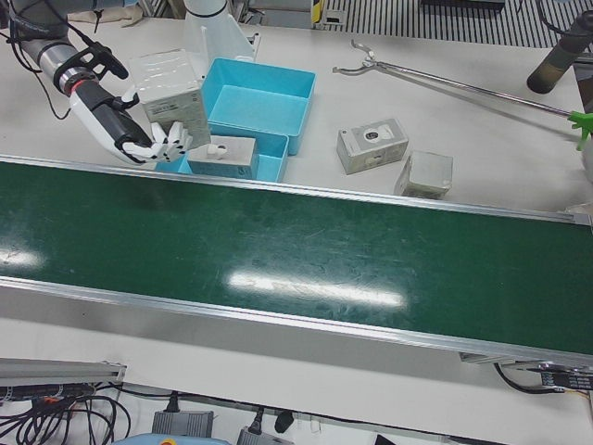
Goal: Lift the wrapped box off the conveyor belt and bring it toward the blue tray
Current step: 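Lift the box off the belt and swing it toward the blue trays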
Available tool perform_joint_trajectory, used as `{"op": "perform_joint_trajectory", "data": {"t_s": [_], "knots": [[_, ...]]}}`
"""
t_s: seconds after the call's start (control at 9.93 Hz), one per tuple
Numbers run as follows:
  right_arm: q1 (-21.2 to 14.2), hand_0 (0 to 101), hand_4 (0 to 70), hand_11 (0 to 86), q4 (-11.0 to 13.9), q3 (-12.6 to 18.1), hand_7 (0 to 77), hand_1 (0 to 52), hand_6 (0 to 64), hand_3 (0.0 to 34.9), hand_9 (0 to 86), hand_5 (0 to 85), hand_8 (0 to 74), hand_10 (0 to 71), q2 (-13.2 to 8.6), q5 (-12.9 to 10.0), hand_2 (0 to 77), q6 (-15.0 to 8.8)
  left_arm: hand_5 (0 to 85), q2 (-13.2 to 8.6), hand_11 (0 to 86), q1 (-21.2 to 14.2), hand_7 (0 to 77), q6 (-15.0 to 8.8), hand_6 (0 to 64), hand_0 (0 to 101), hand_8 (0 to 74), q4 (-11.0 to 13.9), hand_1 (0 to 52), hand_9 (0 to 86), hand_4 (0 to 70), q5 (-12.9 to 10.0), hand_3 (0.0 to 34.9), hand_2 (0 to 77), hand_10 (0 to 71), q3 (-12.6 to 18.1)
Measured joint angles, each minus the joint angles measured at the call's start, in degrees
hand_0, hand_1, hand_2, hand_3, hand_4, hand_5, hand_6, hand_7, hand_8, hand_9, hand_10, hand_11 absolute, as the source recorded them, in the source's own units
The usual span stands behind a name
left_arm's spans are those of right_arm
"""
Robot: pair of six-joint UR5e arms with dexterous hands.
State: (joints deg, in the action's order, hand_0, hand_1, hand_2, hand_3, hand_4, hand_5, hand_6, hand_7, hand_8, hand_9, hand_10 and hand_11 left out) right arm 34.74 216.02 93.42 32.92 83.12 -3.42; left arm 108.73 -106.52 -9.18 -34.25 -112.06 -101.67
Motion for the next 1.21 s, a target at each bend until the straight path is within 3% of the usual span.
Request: {"op": "perform_joint_trajectory", "data": {"t_s": [0.1,0.3,0.4,0.5,0.6,0.7,0.81,0.91,1.01,1.11,1.21], "knots": [[-0.47,53,29.5,38.7,-0.01,-1.32,37.6,1.1,45.3,0.1,40.9,69.8,52.9,42.0,-1.38,1.37,36.5,0.61,1.1,0.0,0.5,0.0,0.5,0.0,0.5,0,0.5,0.0,0.0,0.5,0.0,0.0,0.0,1.1,0.5,0.0],[-1.06,54,29.5,39.8,-0.48,-2.14,37.6,1.1,45.8,0.0,40.9,69.8,53.5,42.5,-2.47,3.04,36.5,1.15,1.1,0.0,0.5,0.0,0.5,0.0,0.5,0,0.5,0.0,0.0,0.5,0.0,0.0,0.0,1.1,0.5,0.0],[-1.16,54,32.2,39.3,-1.04,-2.07,37.6,1.1,45.8,0.0,43.6,68.2,48.5,37.1,-2.51,3.41,36.5,1.24,1.1,0.0,0.5,0.0,0.5,0.0,0.5,0,0.5,0.0,0.0,0.5,0.0,0.0,0.0,1.1,0.5,0.0],[-1.21,56,30.5,31.1,-2.23,-1.98,37.6,1.1,45.8,0.0,43.1,66.5,44.7,26.7,-2.36,3.54,36.5,1.31,1.1,0.0,0.5,0.0,0.5,0.0,0.5,0,0.5,0.0,0.0,0.5,0.0,0.0,0.0,1.1,0.5,0.0],[-1.22,58,23.5,21.3,-3.71,-1.91,37.6,1.1,45.8,0.0,39.8,60.0,37.1,16.9,-2.14,3.53,36.5,1.35,1.1,0.0,0.5,0.0,0.5,0.0,0.5,0,0.5,0.0,0.0,0.0,0.0,0.0,0.0,1.1,0.5,0.0],[-1.27,61,18.5,12.0,-4.84,-1.88,37.6,1.1,45.8,0.0,31.1,48.5,27.3,4.4,-2.03,3.48,36.5,1.38,1.1,0.0,0.5,0.0,0.5,0.0,0.5,0,0.5,0.0,0.0,0.0,0.0,0.0,0.0,1.1,0.5,0.0],[-1.3,61,18.5,12.0,-5.52,-1.83,37.6,1.1,45.8,0.0,31.1,48.5,27.3,4.4,-2.03,3.45,36.5,1.39,1.1,0.0,0.5,0.0,0.5,0.0,0.5,0,0.5,0.0,0.0,0.0,0.0,0.0,0.0,1.1,0.5,0.0],[-1.32,53,15.8,1.6,-5.84,-1.8,40.4,7.6,21.8,0.0,11.4,20.7,2.7,0.0,-2.06,3.48,38.2,1.42,1.1,0.0,0.5,0.0,0.5,0.0,0.5,0,0.5,0.0,0.0,0.0,0.0,0.0,0.0,1.1,0.5,0.0],[-1.33,56,13.1,1.6,-6.01,-1.78,34.9,19.1,15.8,1.3,2.2,16.4,0.0,0.0,-2.1,3.59,33.8,1.5,1.1,0.0,0.5,0.0,0.5,0.0,0.5,0,0.5,0.0,0.0,0.0,0.0,0.0,0.0,1.1,0.5,0.0],[-1.34,56,13.1,1.6,-6.08,-1.73,34.9,19.1,15.8,1.3,2.2,16.4,0.0,0.0,-2.1,3.68,33.8,1.64,1.1,0.0,0.5,0.0,0.5,0.0,0.5,0,0.5,0.0,0.0,0.0,0.0,0.0,0.0,1.1,0.5,0.0],[-1.34,52,13.1,1.6,-6.1,-1.67,19.6,12.5,6.5,3.9,1.6,22.9,0.0,0.0,-2.1,3.76,25.6,1.79,1.1,0.0,0.5,0.0,0.5,0.0,0.5,0,0.5,0.0,0.0,0.0,0.0,0.0,0.0,0.5,0.0,0.0]]}}
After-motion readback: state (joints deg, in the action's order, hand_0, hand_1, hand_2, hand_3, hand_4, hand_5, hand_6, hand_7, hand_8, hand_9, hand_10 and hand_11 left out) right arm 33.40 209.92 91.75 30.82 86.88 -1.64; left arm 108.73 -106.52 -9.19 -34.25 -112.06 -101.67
